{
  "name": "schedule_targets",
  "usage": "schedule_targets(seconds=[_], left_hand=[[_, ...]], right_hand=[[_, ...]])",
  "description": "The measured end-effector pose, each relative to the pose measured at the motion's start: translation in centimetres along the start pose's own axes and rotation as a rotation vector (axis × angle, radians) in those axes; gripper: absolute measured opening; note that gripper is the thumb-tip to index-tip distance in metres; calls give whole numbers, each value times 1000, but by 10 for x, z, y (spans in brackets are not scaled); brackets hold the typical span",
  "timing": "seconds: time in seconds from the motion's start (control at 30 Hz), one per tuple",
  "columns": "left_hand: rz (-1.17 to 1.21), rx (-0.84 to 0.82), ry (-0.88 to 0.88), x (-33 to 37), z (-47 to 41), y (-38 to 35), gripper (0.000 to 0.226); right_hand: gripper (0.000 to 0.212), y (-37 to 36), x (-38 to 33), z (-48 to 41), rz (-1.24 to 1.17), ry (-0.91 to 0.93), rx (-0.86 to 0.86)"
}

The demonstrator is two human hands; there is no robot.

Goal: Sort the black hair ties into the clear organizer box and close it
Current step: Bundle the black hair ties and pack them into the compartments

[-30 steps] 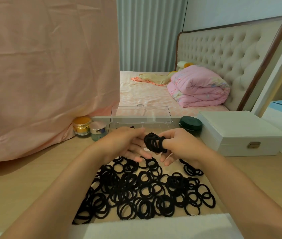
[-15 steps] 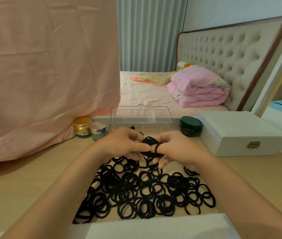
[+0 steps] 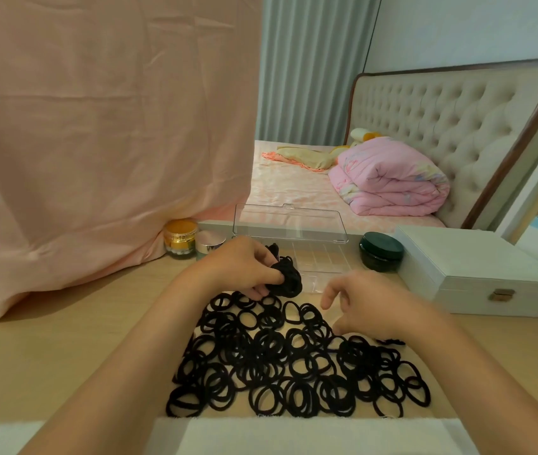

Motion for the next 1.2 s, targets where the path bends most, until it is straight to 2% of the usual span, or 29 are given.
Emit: schedule_targets(seconds=[0.07, 0.1, 0.17, 0.23, 0.33, 0.4, 0.47, 0.57, 0.6, 0.67, 0.73, 0.93, 1.0, 1.03, 1.1, 1.17, 1.2], left_hand=[[-7, -19, -19, 2, 1, 0, 9], [0, -25, -31, 3, 1, 0, 10], [36, -37, -55, 6, 2, -1, 14], [74, -49, -75, 9, 3, -2, 17], [137, -39, -100, 12, 4, 0, 21], [167, 3, -123, 14, 4, 7, 23], [181, 83, -145, 17, 4, 18, 22], [171, 143, -155, 16, 3, 27, 21], [171, 143, -152, 15, 2, 28, 21], [180, 146, -147, 14, 2, 29, 21], [195, 156, -150, 14, 2, 32, 25], [242, 224, -181, 11, -1, 41, 29], [199, 281, -211, 7, -2, 48, 30], [136, 316, -223, 5, -2, 52, 31], [-135, 386, -246, 4, -2, 58, 35], [-404, 384, -265, 3, -4, 53, 42], [-465, 351, -265, 1, -6, 47, 46]], right_hand=[[39, -1, -6, 3, -153, 45, -72], [40, 4, -9, 4, -204, 57, -55], [43, 25, -10, 3, -299, 45, 99], [47, 35, -15, -2, -523, 41, 203], [43, 33, -25, -11, -787, 59, 206], [37, 34, -29, -18, -864, 59, 210], [35, 36, -34, -25, -908, 63, 178], [44, 35, -47, -34, -1177, 81, -15], [46, 37, -51, -36, -1203, 95, -61], [36, 43, -56, -40, -1052, 144, -84], [27, 48, -56, -46, -910, 144, -31], [27, 61, -40, -65, -978, 33, 106], [23, 69, -30, -69, -926, -12, 208], [19, 73, -25, -72, -866, -39, 268], [15, 77, -15, -78, -747, -95, 359], [16, 73, -13, -88, -610, -137, 379], [16, 68, -15, -94, -520, -150, 368]])
Point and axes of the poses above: each hand's wrist, its own z-axis away from the middle knuckle, its own y-axis out of the back of the hand, x = y × z, the point moved 10 cm from there along -z, towards the middle knuckle, and after that the axes turned 5 degrees about z, right-handed, at the moved point
